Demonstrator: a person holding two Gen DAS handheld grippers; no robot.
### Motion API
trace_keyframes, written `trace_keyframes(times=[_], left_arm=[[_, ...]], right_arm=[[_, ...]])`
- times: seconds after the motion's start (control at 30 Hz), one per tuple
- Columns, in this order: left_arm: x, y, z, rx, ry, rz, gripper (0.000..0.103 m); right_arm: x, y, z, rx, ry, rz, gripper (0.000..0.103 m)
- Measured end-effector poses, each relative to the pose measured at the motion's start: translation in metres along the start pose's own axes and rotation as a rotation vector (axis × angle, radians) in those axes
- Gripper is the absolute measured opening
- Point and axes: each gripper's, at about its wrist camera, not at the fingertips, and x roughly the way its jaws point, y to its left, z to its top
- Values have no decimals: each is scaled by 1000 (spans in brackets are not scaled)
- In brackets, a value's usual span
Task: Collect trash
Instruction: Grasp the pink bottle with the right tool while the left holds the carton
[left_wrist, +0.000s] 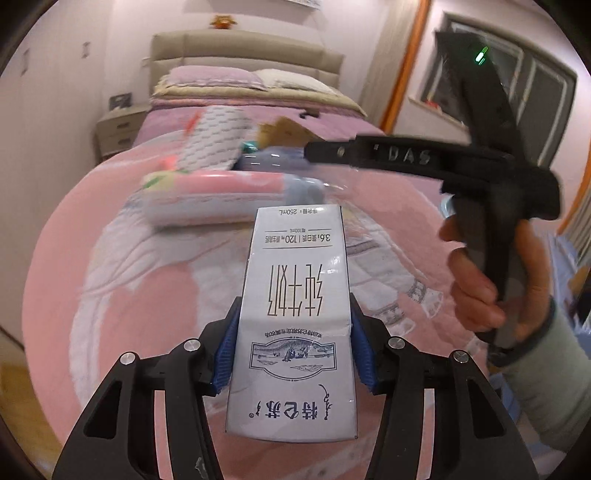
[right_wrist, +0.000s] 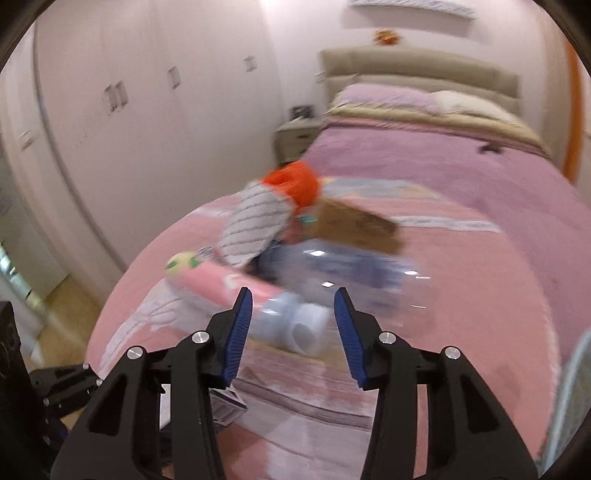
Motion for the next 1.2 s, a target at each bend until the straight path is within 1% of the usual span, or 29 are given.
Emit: trace_keyframes(times=[0.03, 0.13, 0.2, 0.23, 0.27, 0.3, 0.37, 0.47, 0.5, 0.6, 0.73, 0.8, 0.87, 0.93, 1.0, 1.03, 1.13, 1.2], left_arm=[[-7, 9, -3, -26, -10, 11, 50], [-18, 30, -4, -68, -30, 55, 50], [-24, 43, -3, -104, -43, 81, 50], [-27, 50, -2, -116, -50, 85, 50], [-31, 55, 0, -130, -62, 92, 50], [-34, 59, -1, -140, -72, 100, 50], [-41, 70, -2, -160, -91, 120, 50], [-45, 80, 0, -192, -102, 131, 50], [-45, 85, 1, -198, -105, 135, 50], [-46, 93, 0, -216, -113, 138, 51], [-44, 96, -1, -225, -112, 138, 51], [-42, 96, 1, -228, -106, 138, 51], [-47, 97, -1, -229, -107, 137, 51], [-48, 96, 0, -223, -111, 144, 51], [-49, 97, 0, -222, -114, 148, 51], [-51, 97, 1, -223, -117, 150, 51], [-55, 96, 4, -225, -128, 153, 51], [-57, 94, 5, -222, -134, 154, 51]], right_arm=[[7, 5, 2, -8, 19, 15, 43], [27, 19, 7, -43, 56, 21, 43], [39, 22, 10, -40, 79, 23, 45], [43, 23, 12, -38, 82, 25, 53], [47, 23, 14, -39, 95, 33, 57], [51, 23, 15, -43, 114, 39, 57], [56, 24, 14, -62, 146, 44, 62], [56, 29, 12, -105, 201, 43, 62], [56, 30, 11, -107, 234, 57, 62], [54, 38, 6, -106, 318, 136, 62], [53, 53, 3, -112, 320, 171, 62], [62, 59, 5, -97, 304, 146, 62], [75, 63, 6, -77, 308, 123, 62], [90, 65, 7, -46, 328, 148, 62], [99, 69, 7, -44, 328, 140, 62], [101, 70, 7, -48, 330, 135, 61], [95, 77, 3, -75, 312, 145, 48], [85, 79, -1, -87, 295, 133, 47]])
